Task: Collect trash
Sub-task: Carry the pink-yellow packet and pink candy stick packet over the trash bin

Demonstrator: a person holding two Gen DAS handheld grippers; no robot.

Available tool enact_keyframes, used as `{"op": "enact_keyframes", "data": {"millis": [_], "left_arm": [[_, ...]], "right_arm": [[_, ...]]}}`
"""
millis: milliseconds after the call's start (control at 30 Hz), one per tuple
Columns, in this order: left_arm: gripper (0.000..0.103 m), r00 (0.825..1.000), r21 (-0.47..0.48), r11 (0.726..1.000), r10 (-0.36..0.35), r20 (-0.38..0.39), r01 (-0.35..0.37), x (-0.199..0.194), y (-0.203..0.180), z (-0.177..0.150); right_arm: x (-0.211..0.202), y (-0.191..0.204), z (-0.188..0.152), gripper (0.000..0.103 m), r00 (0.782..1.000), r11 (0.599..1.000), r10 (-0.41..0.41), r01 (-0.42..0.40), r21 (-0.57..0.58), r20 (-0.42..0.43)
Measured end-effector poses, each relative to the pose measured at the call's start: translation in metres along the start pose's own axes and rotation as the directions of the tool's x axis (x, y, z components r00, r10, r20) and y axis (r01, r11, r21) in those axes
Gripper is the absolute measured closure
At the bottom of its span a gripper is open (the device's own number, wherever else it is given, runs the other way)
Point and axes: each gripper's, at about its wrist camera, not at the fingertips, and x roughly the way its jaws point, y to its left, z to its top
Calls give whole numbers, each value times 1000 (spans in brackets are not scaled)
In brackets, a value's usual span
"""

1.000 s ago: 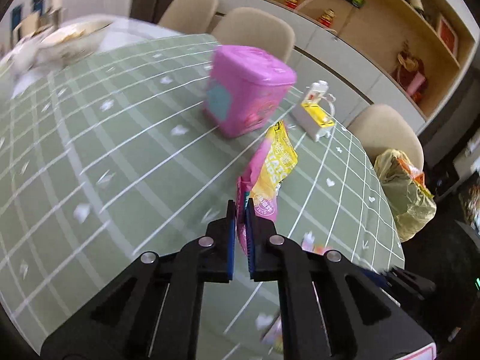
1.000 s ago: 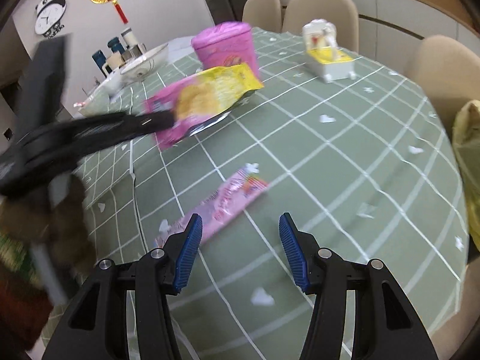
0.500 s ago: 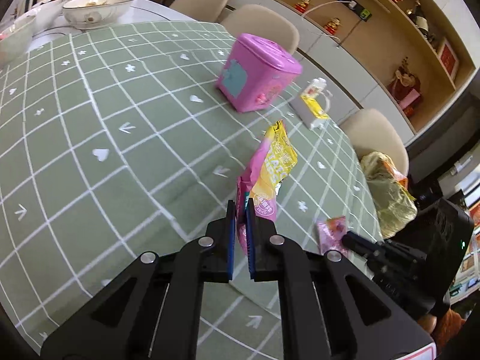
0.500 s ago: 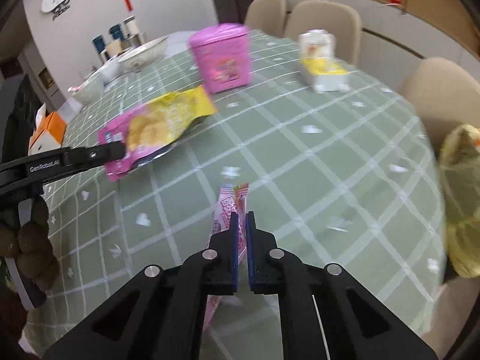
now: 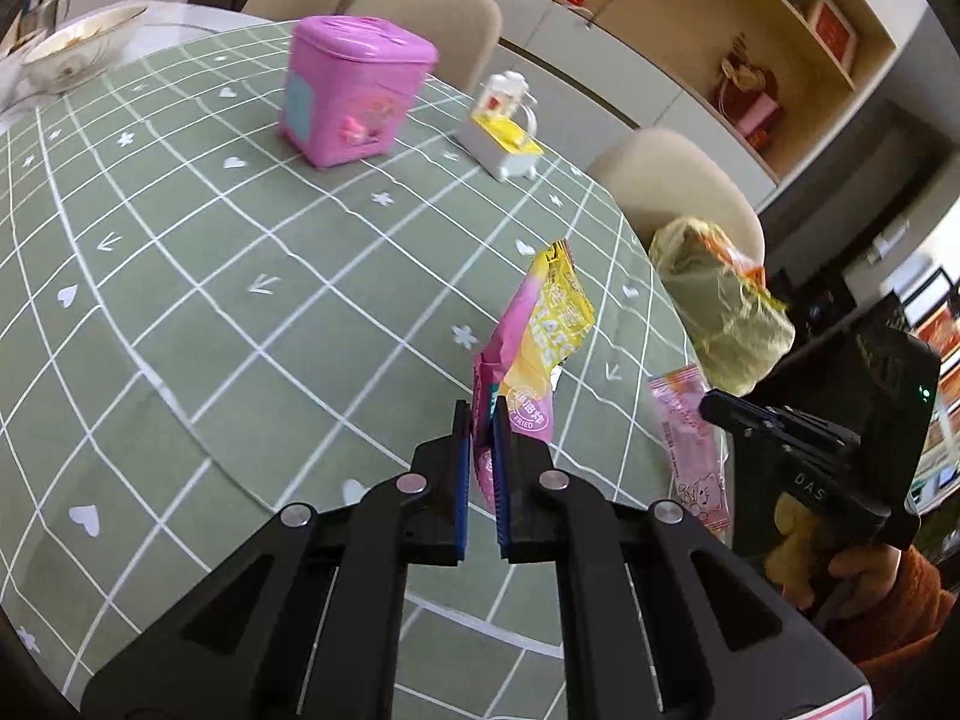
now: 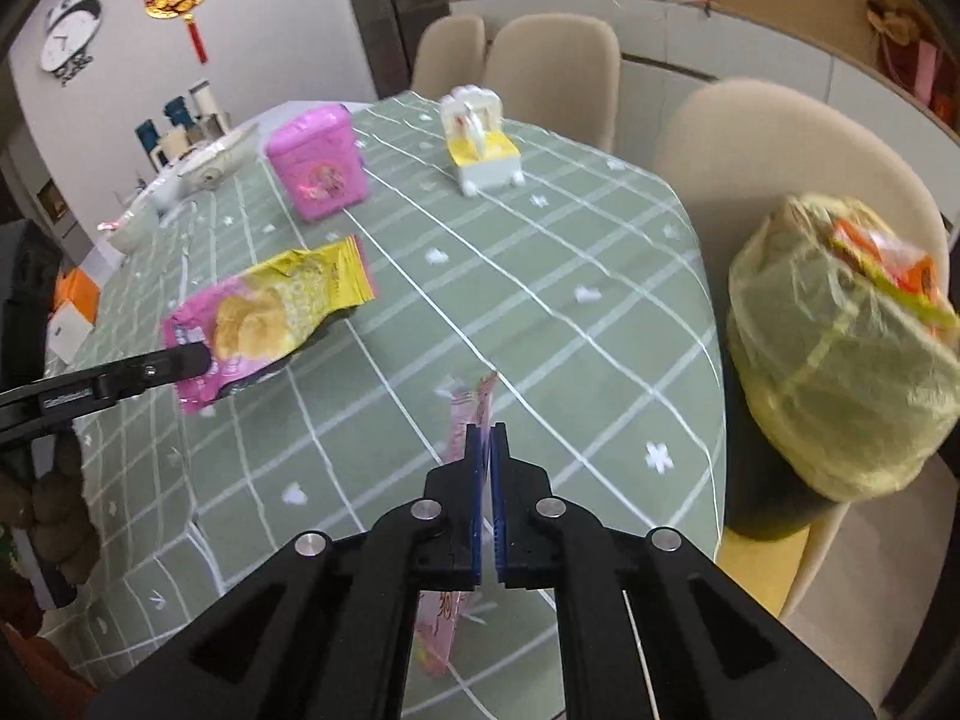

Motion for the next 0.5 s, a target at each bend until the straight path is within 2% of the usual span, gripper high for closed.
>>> {"op": "enact_keyframes", "data": {"millis": [67,267,367,433,467,500], "left_arm": [[97,1000,21,1000,15,-8,-15,3,-7,-2],[97,1000,60,998,25,-13,-24,8,-17,-4],[97,1000,60,998,24,-17,-23,9,-17,-3],[97,1000,59,998,25,-16,-24,8,-18,-4],[97,1000,57,998,21,-16,-20,7,-18,-4],[97,1000,56,998,16,-14,-15,7,-18,-4]], "right_arm": [[5,-2,-7,67,1000,999,26,-25,30,-14],[15,3,-21,67,997,997,52,-48,63,-50],[18,17,-25,67,999,1000,-9,8,-19,-46],[17,24,-28,73,998,997,-55,53,-62,-33],[15,24,-29,86,998,997,-60,59,-59,-26],[12,22,-29,90,998,997,-55,54,-46,-19]]}}
